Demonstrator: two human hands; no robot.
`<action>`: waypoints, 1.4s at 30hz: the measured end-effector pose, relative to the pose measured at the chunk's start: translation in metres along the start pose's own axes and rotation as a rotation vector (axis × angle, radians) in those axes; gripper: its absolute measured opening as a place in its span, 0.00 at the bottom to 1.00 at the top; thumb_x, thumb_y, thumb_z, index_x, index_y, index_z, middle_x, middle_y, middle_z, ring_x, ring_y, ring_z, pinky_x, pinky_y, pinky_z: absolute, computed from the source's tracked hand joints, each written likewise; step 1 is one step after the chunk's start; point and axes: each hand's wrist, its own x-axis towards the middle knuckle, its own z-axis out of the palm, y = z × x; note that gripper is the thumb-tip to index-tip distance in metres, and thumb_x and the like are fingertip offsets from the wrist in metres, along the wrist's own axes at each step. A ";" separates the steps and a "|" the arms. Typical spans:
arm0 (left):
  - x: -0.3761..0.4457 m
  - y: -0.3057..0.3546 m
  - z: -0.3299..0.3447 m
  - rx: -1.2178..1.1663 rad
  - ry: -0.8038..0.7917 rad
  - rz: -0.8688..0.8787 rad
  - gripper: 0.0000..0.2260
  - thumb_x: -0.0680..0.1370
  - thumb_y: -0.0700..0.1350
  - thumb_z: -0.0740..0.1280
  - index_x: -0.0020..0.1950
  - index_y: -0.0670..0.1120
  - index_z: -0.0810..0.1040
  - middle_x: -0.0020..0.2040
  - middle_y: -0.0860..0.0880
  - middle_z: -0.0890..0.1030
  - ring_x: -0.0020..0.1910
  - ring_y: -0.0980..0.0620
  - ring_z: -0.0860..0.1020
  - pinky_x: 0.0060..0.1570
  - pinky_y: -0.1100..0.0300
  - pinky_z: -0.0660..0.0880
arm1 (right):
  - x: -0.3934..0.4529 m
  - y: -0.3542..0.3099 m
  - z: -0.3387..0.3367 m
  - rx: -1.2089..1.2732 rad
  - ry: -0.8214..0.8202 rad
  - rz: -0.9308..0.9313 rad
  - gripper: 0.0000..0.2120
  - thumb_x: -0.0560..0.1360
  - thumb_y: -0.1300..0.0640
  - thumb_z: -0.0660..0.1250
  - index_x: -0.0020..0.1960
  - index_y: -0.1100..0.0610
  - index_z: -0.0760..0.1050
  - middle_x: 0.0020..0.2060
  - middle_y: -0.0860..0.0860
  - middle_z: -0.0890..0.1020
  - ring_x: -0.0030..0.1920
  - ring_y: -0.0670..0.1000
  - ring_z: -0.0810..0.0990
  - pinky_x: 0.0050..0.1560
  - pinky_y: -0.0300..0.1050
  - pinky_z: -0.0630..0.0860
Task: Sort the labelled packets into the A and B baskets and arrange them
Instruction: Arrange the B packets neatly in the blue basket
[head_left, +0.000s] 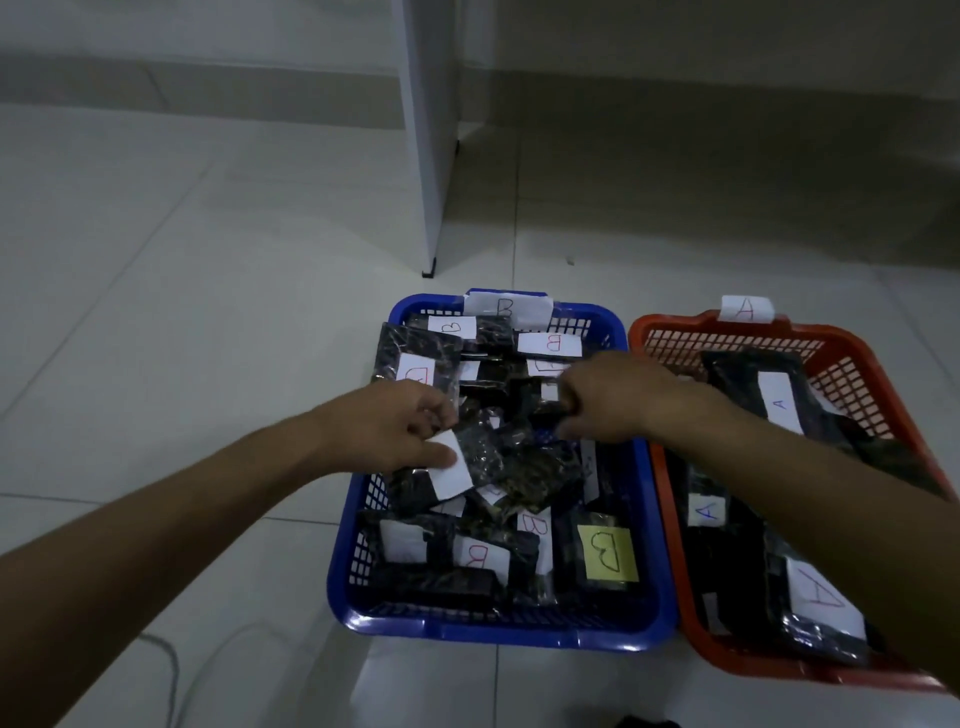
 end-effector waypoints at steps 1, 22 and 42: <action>-0.003 -0.002 -0.001 0.029 -0.008 -0.016 0.07 0.75 0.48 0.72 0.50 0.53 0.76 0.36 0.57 0.81 0.34 0.64 0.78 0.34 0.71 0.70 | -0.001 -0.004 0.006 -0.177 -0.036 0.010 0.15 0.77 0.43 0.68 0.53 0.54 0.74 0.49 0.50 0.78 0.49 0.50 0.76 0.48 0.45 0.72; 0.039 0.045 0.066 0.889 0.160 0.266 0.26 0.76 0.63 0.63 0.71 0.53 0.70 0.69 0.48 0.65 0.68 0.47 0.60 0.64 0.49 0.62 | -0.003 0.013 0.010 0.381 0.035 0.057 0.19 0.72 0.65 0.71 0.59 0.50 0.74 0.56 0.48 0.77 0.53 0.49 0.77 0.44 0.38 0.75; 0.036 0.052 -0.004 1.050 0.044 0.244 0.21 0.77 0.59 0.63 0.68 0.52 0.73 0.64 0.49 0.73 0.65 0.48 0.66 0.61 0.50 0.70 | -0.005 0.028 -0.016 0.430 0.050 0.103 0.12 0.74 0.58 0.73 0.56 0.53 0.75 0.52 0.49 0.79 0.47 0.47 0.77 0.36 0.36 0.72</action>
